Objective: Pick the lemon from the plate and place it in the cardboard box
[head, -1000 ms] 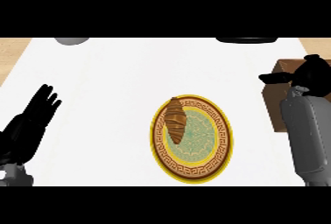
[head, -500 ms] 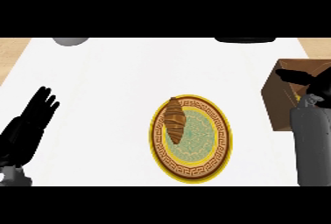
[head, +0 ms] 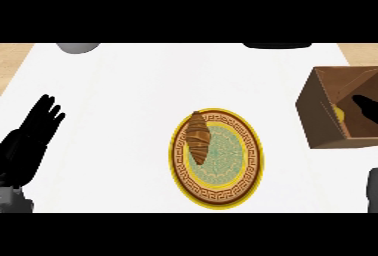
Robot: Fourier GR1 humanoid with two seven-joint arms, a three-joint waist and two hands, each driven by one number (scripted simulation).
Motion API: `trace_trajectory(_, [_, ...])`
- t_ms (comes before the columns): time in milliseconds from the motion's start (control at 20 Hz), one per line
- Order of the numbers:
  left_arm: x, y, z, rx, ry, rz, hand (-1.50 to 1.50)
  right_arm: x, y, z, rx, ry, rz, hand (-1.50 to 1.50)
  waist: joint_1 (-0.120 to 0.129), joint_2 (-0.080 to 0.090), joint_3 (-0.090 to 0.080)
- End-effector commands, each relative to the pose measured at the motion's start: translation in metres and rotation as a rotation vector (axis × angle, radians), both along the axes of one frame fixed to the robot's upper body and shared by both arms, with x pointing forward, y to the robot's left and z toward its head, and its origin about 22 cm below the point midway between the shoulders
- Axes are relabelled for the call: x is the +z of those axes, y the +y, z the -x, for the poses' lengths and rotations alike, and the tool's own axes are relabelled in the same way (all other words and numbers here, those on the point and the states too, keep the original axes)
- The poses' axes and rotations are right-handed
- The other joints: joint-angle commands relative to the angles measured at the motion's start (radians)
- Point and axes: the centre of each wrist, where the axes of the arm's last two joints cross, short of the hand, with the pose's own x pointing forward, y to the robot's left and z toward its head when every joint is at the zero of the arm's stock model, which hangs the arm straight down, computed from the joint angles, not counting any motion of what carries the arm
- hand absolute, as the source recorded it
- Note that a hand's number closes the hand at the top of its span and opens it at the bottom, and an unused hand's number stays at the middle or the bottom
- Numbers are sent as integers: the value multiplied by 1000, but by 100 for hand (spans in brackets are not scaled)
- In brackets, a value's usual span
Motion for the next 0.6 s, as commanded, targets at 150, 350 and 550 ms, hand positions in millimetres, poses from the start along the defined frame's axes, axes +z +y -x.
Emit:
trace_trajectory(150, [-7, -3, 6, -12, -7, 2, 0, -2, -29, 86, 34, -18, -2, -150, 2, 2, 0])
trace_trajectory(350, [-6, -4, 5, -23, 1, -11, 0, 3, -27, 107, 56, -36, 4, -150, 9, 4, 0])
trace_trajectory(550, [4, 9, -7, -18, -1, 8, 0, 1, -34, 117, 50, 12, 5, -150, 11, 5, 0])
